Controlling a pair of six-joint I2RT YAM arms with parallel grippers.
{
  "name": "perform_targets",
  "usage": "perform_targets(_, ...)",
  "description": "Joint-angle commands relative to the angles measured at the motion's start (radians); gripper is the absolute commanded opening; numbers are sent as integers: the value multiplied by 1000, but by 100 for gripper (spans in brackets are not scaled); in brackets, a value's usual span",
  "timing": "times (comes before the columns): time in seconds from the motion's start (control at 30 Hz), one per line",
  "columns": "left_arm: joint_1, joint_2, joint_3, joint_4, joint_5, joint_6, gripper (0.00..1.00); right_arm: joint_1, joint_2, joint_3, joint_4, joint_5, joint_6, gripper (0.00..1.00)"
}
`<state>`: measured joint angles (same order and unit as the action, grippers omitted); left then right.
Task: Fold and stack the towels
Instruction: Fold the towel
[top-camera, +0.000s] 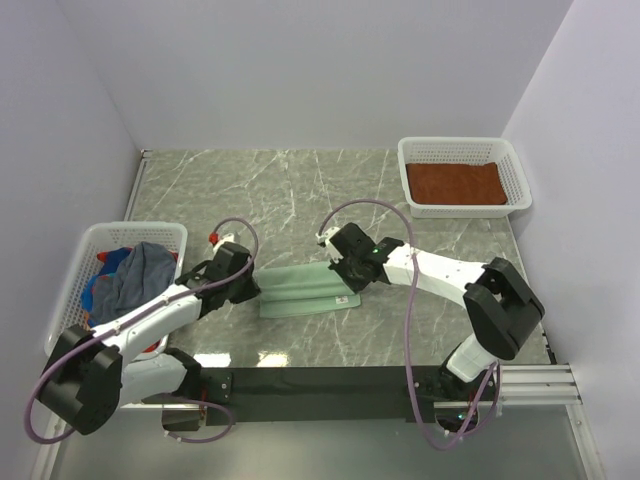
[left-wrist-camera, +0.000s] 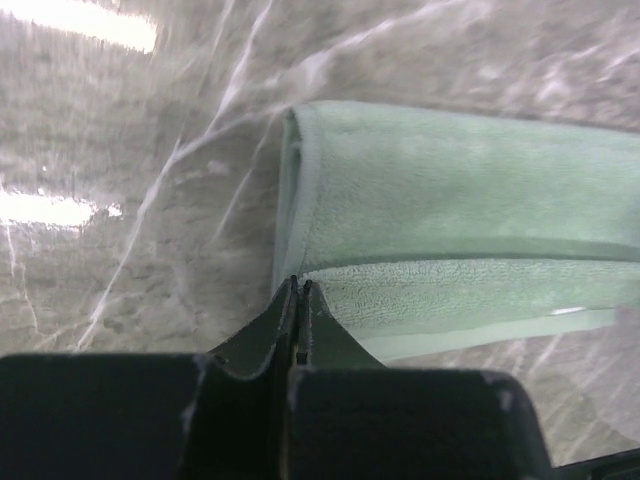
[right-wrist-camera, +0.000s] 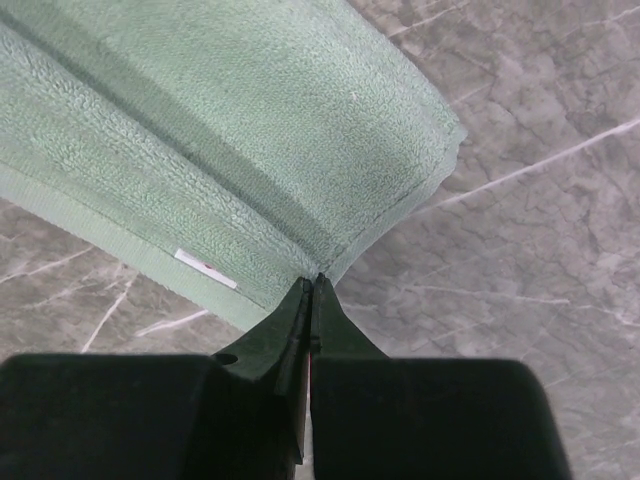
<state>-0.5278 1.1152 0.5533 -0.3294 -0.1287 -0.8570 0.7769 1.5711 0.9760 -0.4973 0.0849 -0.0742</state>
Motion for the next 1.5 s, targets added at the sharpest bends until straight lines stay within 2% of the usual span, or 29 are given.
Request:
perform_targets(0.0, 9, 32, -47, -11, -69, -10, 1, -5, 39, -19, -63, 65, -1, 0)
perform_targets(0.1, 9, 58, -62, 13, -54, -17, 1, -5, 55, -25, -52, 64, 1, 0)
perform_targets(0.2, 6, 60, -67, 24, -34, -22, 7, -7, 61, -25, -44, 59, 8, 0)
perform_targets(0.23, 3, 49, -67, 23, -34, -27, 13, -4, 63, -19, -49, 59, 8, 1)
perform_targets(0.4, -5, -47, -49, -36, -28, -30, 31, 12, 20, 4, -83, 47, 25, 10)
perform_targets(0.47, -8, -124, -41, -65, -28, -30, 45, 21, -5, 16, -99, 39, 33, 28)
perform_targets(0.5, -8, -149, -29, -97, -29, -31, 51, 25, -34, 20, -103, 32, 39, 33)
perform_targets(0.53, -6, -199, -21, -109, -29, -31, 62, 30, -48, 27, -109, 27, 42, 40)
perform_targets(0.57, -6, -221, -12, -123, -28, -28, 66, 35, -63, 32, -119, 24, 48, 46)
perform_targets(0.63, -8, -276, 16, -157, -26, -22, 74, 41, -103, 47, -133, 21, 60, 52)
perform_targets(0.73, -11, -304, 60, -180, -15, -17, 76, 42, -154, 65, -145, 18, 73, 53)
perform_targets(0.9, -32, -246, 129, -136, 40, -8, 72, 41, -175, 70, -81, 42, 215, 50)
perform_targets(1.03, -90, -102, 174, -77, 40, -10, 62, 41, -128, 63, -27, 87, 329, 45)
perform_targets(1.13, -135, 7, 198, -42, 21, -17, 57, 39, -99, 34, 41, 105, 389, 45)
perform_targets(1.2, -158, 55, 192, -10, 15, -25, 53, 39, -76, 17, 63, 104, 409, 45)
perform_targets(1.33, -212, 155, 148, 27, 43, -63, 39, 41, -36, -40, 94, 53, 427, 44)
perform_targets(1.47, -255, 152, 42, 49, 67, -117, 26, 41, -42, -126, 126, 3, 452, 42)
